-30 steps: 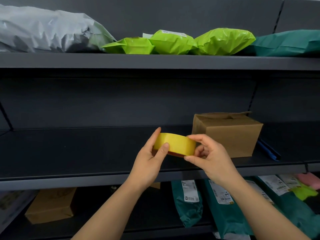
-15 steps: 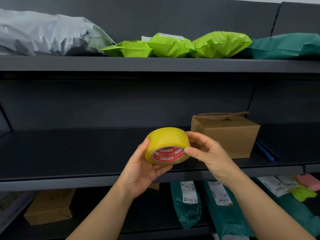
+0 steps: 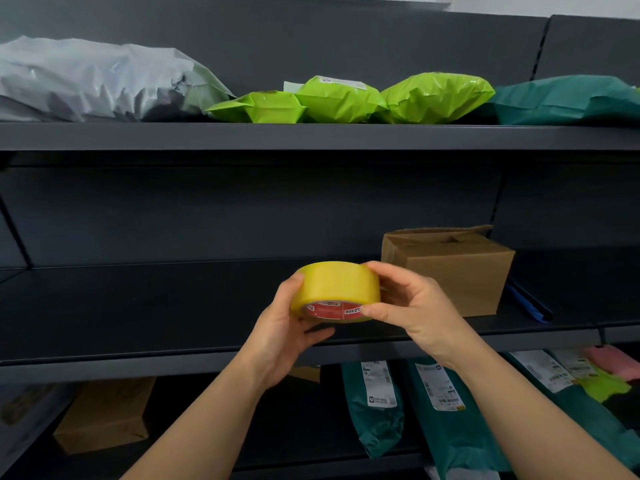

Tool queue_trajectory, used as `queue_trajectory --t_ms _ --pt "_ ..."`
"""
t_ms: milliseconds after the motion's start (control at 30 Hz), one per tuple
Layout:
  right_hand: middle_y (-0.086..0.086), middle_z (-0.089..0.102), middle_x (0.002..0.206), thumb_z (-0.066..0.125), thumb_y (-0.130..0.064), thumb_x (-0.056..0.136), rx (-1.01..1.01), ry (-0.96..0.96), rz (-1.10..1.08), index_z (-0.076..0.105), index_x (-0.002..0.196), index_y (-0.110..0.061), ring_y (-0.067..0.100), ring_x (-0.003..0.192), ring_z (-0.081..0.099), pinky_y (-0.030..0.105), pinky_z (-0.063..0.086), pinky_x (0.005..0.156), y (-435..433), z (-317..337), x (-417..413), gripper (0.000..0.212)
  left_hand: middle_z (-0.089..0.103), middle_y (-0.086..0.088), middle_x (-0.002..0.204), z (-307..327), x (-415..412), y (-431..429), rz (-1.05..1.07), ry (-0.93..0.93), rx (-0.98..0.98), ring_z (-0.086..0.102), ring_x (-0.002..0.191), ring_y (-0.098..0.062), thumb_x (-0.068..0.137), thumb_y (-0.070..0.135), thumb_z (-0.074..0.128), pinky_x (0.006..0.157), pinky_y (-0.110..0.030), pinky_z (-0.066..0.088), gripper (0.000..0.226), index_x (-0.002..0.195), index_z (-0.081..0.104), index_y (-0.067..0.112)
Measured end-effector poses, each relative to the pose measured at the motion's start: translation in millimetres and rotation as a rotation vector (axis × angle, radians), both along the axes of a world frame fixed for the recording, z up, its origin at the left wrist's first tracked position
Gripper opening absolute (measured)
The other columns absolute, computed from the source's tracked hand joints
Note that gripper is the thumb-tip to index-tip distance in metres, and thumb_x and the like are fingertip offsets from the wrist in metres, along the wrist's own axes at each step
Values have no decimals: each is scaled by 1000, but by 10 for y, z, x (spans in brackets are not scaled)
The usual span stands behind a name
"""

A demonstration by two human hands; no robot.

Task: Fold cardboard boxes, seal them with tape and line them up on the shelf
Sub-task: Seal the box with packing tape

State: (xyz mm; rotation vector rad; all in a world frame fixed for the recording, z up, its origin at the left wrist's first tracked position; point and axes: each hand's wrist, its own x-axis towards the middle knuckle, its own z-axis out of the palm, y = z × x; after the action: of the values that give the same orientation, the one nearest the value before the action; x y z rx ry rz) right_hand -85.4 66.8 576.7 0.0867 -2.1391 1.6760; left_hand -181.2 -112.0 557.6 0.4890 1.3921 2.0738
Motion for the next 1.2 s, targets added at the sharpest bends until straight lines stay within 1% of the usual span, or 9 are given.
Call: queue_trajectory --t_ms 200,300,367,500,733,833,967,1067,1200 --pt "-12 56 121 81 -18 75 267 23 -31 63 119 -40 11 119 52 42 45 102 -17 -16 4 53 55 0 127 49 23 -15 29 270 -188 60 114 -19 59 59 73 99 -43 52 80 130 47 33" --pt "-15 55 121 80 -25 74 303 20 -39 61 120 -44 13 120 51 47 44 102 -15 -17 2 53 56 2 120 100 50 17 59 318 -231 61 109 -17 60 59 74 97 -43 52 69 120 50 34" --pt "-14 54 122 80 -27 73 315 10 -37 61 120 -45 14 120 51 47 43 103 -8 -3 11 53 58 -2 118 114 49 29 63 306 -251 62 107 -18 69 57 78 97 -44 53 61 117 53 28" --pt "-11 57 119 81 -10 74 235 -26 0 65 119 -34 9 115 56 38 47 102 68 45 84 53 60 -9 120 98 14 -17 -68 232 -184 62 113 -24 75 48 69 97 -40 53 51 113 61 14" --pt "-7 57 121 79 -4 74 217 -86 53 65 118 -33 12 117 55 32 47 102 180 47 160 55 63 -12 126 133 -47 -51 -206 166 -188 62 116 -30 83 35 64 96 -44 53 39 116 67 14" --pt "-11 56 121 79 -5 74 220 -110 72 65 119 -32 11 117 55 31 47 101 211 65 180 54 60 -15 129 194 -39 -42 -188 174 -223 61 116 -33 80 32 66 92 -50 55 44 119 67 12" --pt "-14 56 120 80 -7 73 226 -118 91 66 116 -35 11 116 55 32 48 100 224 69 165 53 61 -15 120 239 -1 8 -75 217 -306 64 107 -34 70 36 74 81 -53 58 40 101 74 11" --pt "-13 57 119 81 -7 72 216 -125 91 67 114 -37 11 117 55 35 48 101 240 61 157 52 61 -19 121 232 -19 17 -81 198 -308 64 107 -37 88 24 67 81 -56 57 23 102 73 7" --pt "-10 58 121 81 -8 73 226 -148 88 68 112 -40 12 117 55 37 48 102 256 46 148 52 63 -22 118 212 -26 32 -71 206 -329 65 104 -40 94 16 57 80 -58 57 20 101 72 6"
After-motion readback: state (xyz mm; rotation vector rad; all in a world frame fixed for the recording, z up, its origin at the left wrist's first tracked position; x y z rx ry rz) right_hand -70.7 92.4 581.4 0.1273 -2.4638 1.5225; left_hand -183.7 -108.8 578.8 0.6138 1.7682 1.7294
